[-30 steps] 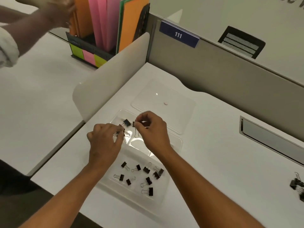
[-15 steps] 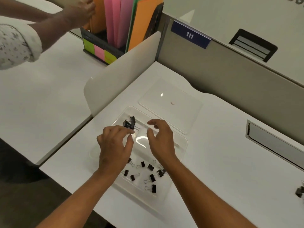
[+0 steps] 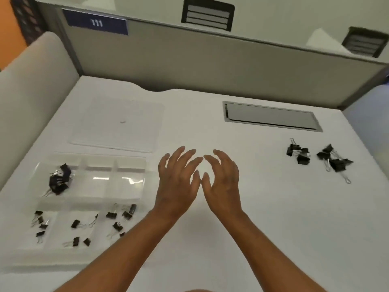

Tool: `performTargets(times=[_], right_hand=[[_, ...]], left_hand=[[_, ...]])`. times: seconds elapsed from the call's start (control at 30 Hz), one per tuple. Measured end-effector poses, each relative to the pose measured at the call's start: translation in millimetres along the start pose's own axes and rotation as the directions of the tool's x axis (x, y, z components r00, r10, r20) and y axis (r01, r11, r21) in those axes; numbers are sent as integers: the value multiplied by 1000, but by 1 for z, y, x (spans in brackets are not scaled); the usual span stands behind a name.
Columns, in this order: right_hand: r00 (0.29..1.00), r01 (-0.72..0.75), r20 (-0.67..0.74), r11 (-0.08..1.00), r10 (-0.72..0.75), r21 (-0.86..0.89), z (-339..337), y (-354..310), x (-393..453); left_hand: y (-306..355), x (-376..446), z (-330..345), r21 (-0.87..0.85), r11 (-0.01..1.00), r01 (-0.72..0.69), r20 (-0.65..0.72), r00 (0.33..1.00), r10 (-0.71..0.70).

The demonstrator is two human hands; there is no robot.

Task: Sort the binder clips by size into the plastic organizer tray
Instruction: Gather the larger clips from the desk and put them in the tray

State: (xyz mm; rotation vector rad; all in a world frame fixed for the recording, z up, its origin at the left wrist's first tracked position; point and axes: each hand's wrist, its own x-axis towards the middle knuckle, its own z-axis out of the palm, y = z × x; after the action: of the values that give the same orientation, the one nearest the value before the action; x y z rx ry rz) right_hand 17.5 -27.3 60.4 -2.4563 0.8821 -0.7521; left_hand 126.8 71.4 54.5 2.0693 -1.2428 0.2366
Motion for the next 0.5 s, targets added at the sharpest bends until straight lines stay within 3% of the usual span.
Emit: performTargets(times=[0.2,0.5], right_hand=[[984,-161,-79,987,159,-27,-74,119,-15],[928,-364,-85,931,362,-13,-130,272,-28]], left_hand=[[105,23,99,-40,991,-129,200,970,135],[200,46,231,-70,985,-157,406,898,172]])
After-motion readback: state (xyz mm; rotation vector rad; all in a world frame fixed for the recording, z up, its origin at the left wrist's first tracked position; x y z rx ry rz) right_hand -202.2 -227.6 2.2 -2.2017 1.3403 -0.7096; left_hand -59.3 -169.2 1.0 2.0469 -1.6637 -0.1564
